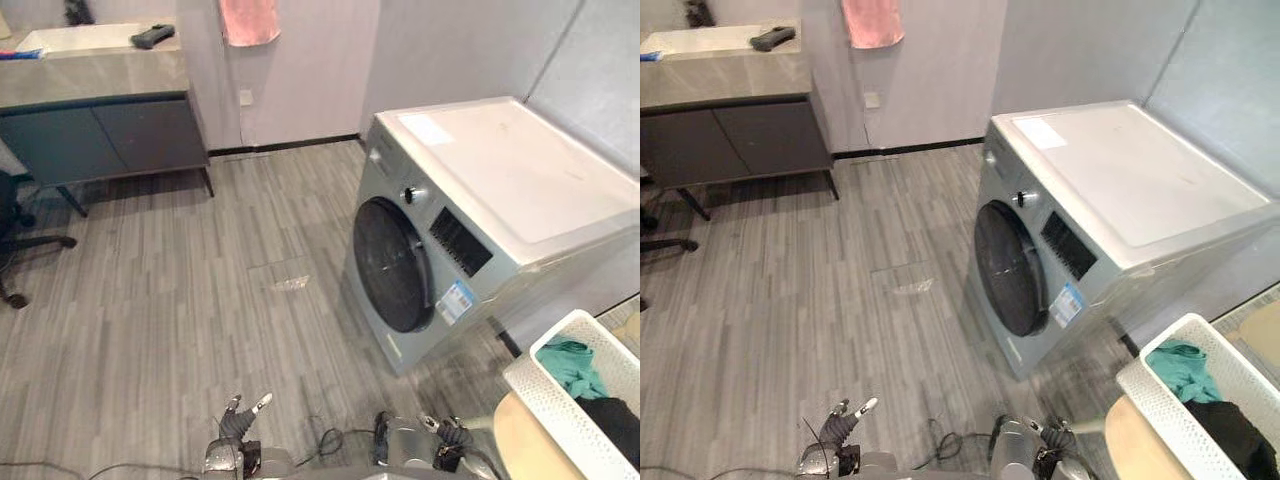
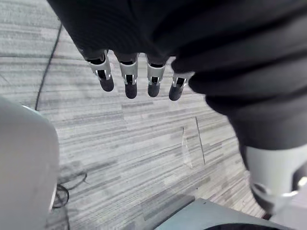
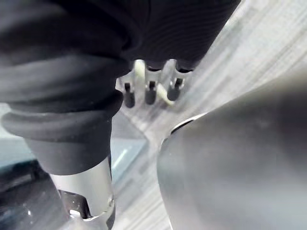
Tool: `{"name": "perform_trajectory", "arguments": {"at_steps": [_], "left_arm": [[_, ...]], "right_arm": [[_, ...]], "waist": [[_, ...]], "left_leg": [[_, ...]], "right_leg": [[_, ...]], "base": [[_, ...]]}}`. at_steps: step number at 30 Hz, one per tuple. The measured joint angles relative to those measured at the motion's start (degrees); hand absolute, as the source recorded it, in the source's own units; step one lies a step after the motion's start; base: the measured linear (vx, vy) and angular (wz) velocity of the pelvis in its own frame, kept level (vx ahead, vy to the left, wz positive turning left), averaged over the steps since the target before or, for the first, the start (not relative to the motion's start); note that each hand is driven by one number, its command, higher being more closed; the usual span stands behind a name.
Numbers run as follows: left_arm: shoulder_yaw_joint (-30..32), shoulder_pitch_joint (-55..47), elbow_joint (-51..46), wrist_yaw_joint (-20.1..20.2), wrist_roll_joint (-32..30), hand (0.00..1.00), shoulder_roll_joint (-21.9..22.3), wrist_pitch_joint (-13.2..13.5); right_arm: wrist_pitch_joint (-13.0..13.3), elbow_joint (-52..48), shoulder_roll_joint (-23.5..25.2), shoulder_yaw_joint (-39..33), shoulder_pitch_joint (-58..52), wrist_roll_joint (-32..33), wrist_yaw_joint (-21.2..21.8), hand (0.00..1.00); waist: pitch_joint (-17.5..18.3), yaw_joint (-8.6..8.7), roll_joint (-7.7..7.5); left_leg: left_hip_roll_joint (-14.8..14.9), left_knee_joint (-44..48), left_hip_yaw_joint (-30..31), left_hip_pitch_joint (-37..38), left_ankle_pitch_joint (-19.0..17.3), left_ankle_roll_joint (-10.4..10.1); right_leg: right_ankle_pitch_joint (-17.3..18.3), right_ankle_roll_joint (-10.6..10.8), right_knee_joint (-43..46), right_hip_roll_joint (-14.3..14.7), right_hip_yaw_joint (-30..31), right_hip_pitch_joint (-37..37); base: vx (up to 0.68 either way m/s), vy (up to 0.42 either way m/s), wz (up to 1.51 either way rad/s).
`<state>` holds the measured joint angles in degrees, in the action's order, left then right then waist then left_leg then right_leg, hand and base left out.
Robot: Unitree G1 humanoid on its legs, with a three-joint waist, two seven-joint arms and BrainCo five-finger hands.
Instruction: Pick up the laundry basket with both hands and put the clothes into the washing machine.
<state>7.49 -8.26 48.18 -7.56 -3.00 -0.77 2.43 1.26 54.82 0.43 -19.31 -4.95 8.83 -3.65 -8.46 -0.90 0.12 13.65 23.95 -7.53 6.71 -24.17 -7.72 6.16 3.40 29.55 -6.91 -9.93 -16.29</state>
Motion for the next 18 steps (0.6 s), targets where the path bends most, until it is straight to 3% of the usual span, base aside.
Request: {"name": "perform_trajectory", "arguments": {"at_steps": [1,2,3,4,5,7,9,13,14,15,16,18], "left_arm": [[2.7,-0.5,0.6,0.0,0.0,0.0,1.7,0.1],[4.0,-0.4,0.7,0.0,0.0,0.0,2.2,0.0],[6.0,0.3,0.4,0.0,0.1,0.0,3.5,0.0],[6.7,0.3,0.5,0.0,0.1,0.0,3.9,-0.1],[6.7,0.3,0.6,0.0,0.0,0.0,3.8,-0.2],[6.0,0.4,0.6,-0.1,0.0,0.0,2.6,-0.1],[5.6,0.5,0.7,-0.2,0.0,0.0,2.2,0.1],[6.7,0.7,1.0,-0.2,0.1,0.0,1.4,0.2],[6.8,0.8,1.1,-0.3,0.1,0.0,1.2,0.5],[8.5,0.8,1.9,-0.4,0.2,0.0,1.3,0.9],[8.8,0.8,2.1,-0.4,0.2,0.0,1.3,1.0],[9.9,0.7,3.2,-1.1,1.0,0.0,1.9,1.4]], "right_arm": [[-0.1,0.3,-0.4,-0.8,0.0,-0.2,0.0,0.0],[-0.2,0.4,-0.4,-1.3,0.1,-0.4,0.0,0.0],[-0.2,0.5,-0.6,-2.0,-0.1,-0.5,-0.1,0.0],[-0.3,0.6,-0.8,-2.8,-0.2,-0.4,-0.1,0.0],[-0.4,0.8,-0.8,-2.9,-0.1,-0.4,-0.2,0.0],[-0.5,3.0,-0.4,-2.6,-0.1,-0.4,-0.2,0.0],[-0.4,4.4,-0.7,-1.5,0.4,-0.5,-0.2,0.0],[-0.3,5.4,-0.9,0.0,1.4,-0.5,-0.4,0.0],[-0.1,5.6,-0.8,0.7,1.9,-0.4,-0.6,0.0],[0.2,5.6,-0.8,2.3,2.9,-0.5,-1.0,0.0],[0.4,5.5,-0.7,2.8,3.0,-0.5,-1.2,0.0],[1.0,4.0,-0.9,5.4,3.0,-0.5,-1.2,0.0]], "waist": [[1.9,0.01,1.3],[2.3,0.04,1.88],[2.2,-0.07,2.84],[1.8,-0.33,3.05],[1.7,-0.33,3.12],[1.7,-0.37,1.69],[1.8,-0.38,1.27],[1.1,-1.36,0.44],[0.7,-1.67,-0.01],[0.2,-1.69,-0.46],[0.2,-1.67,-0.45],[0.2,-1.62,0.75]], "left_leg": [[3.6,6.9,-0.7,-1.6,1.2,1.2],[5.4,12.5,-0.2,-4.1,3.1,3.5],[8.6,24.4,1.1,-9.3,9.8,8.1],[11.6,35.0,2.3,-13.3,11.6,8.0],[12.2,38.4,2.2,-14.3,11.6,8.0],[10.0,43.9,1.1,-16.7,10.0,5.2],[8.6,40.8,-0.8,-18.6,9.2,3.9],[5.2,23.6,-0.2,-20.6,7.6,1.6],[3.5,17.3,2.8,-20.6,7.7,1.4],[0.7,9.6,9.9,-19.7,8.0,0.9],[-0.2,7.2,13.3,-18.9,8.3,0.4],[-1.9,2.6,23.4,-15.8,8.6,0.4]], "right_leg": [[2.4,-1.7,0.6,3.4,-0.2,0.1],[2.9,-2.5,0.6,5.2,-0.2,0.4],[3.7,-4.5,-0.1,8.3,0.4,2.2],[4.3,-5.8,-1.5,11.0,1.1,5.0],[4.4,-6.1,-2.4,12.0,1.7,6.6],[4.3,-6.5,-7.3,13.2,3.7,13.5],[3.8,-7.1,-10.6,13.7,5.7,16.7],[3.7,-7.0,-14.1,14.5,12.1,21.3],[4.1,-6.4,-14.1,14.3,14.6,21.5],[4.7,-5.4,-13.5,13.9,18.3,21.5],[5.0,-4.8,-13.3,13.8,19.9,21.3],[6.9,-2.6,-11.4,14.4,25.4,19.9]], "base": [[0.53,-0.358,-0.71],[0.53,-0.356,-0.79],[0.59,-0.445,-0.82],[0.58,-0.441,-0.8],[0.46,-0.31,-0.78],[0.42,-0.236,-0.72],[0.39,-0.12,-0.54],[0.36,0.084,-0.7],[0.22,0.251,-1.24],[0.26,0.32,-1.34],[0.16,0.325,-1.53],[0.1,0.349,-1.48]]}}
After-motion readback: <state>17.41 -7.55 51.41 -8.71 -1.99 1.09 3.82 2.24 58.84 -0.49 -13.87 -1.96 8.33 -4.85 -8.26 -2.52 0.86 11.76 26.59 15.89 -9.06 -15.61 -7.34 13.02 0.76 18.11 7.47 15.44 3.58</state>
